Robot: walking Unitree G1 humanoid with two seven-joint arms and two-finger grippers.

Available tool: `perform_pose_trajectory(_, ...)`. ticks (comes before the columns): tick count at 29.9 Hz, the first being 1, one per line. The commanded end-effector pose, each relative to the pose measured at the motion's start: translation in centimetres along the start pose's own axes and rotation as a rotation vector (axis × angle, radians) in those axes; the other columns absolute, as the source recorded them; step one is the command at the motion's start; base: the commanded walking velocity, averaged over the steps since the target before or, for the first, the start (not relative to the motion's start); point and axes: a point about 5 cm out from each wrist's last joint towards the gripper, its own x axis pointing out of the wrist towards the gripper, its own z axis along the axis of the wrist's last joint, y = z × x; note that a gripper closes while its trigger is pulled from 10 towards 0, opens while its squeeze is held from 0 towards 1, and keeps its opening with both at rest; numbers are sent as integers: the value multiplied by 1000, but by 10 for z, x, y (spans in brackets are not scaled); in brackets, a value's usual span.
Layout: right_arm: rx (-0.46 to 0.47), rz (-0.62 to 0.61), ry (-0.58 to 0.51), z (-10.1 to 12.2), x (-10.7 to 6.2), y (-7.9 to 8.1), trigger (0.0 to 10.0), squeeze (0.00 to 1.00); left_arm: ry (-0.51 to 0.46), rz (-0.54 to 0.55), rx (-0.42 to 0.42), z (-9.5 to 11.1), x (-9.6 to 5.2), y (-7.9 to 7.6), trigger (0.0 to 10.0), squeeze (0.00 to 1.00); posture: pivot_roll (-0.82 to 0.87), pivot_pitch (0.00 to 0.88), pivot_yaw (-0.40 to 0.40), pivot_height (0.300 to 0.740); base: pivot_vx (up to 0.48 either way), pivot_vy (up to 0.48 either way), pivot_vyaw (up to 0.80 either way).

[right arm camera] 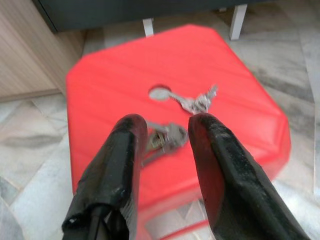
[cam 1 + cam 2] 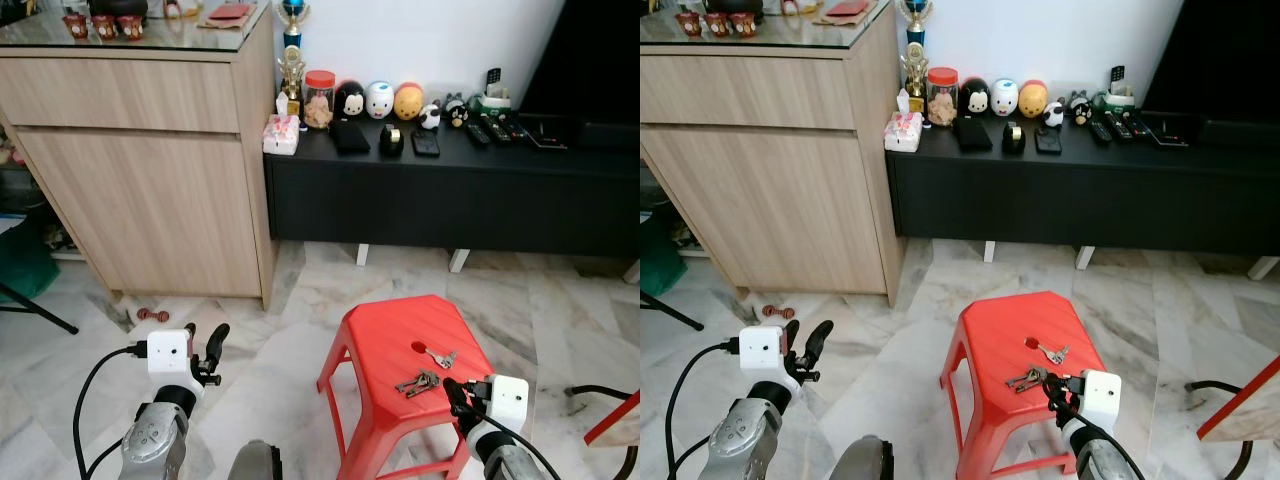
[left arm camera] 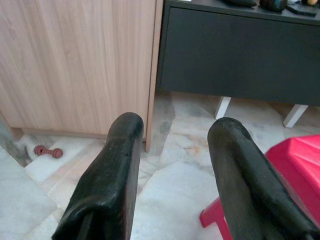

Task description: Hang keys on a hook

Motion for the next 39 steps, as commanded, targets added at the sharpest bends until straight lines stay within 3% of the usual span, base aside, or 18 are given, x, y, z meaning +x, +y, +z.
perform_pose_trajectory(1, 1, -12, -11, 3, 1, -2, 10000, 0, 3, -8, -8, 2, 3, 0, 10000, 0, 147, 0, -59, 642, 307, 0, 0)
perform_pose_trajectory(18, -38, -16, 22, 1, 3, -2, 10000, 0, 8, -9, -9, 2, 3, -1, 10000, 0, 146, 0, -59, 642, 277, 0, 0)
perform_pose_trajectory(22, -127, 5, 75, -4, 3, -1, 10000, 0, 15, -7, -7, 1, 3, -1, 10000, 0, 145, 0, -59, 642, 0, 0, 0)
perform_pose_trajectory(24, -221, 37, 114, -8, 4, 1, 10000, 0, 15, -12, -7, 1, 4, -2, 10000, 0, 146, 0, -60, 642, 0, 0, 0)
perform_pose_trajectory(31, -353, 97, 152, -1, 14, 9, 10000, 0, 7, -21, -10, 4, 6, -5, 10000, 0, 143, 0, -58, 642, 0, 0, 0)
perform_pose_trajectory(33, -431, 135, 191, 1, 19, 14, 10000, 0, 2, -24, -13, 6, 7, -7, 10000, 0, 144, 0, -56, 642, 0, 0, 0)
perform_pose_trajectory(39, -465, 155, 178, 15, 31, 22, 10000, 0, -15, -35, -12, 11, 9, -11, 10000, 0, 156, 28, -62, 642, 0, 0, 0)
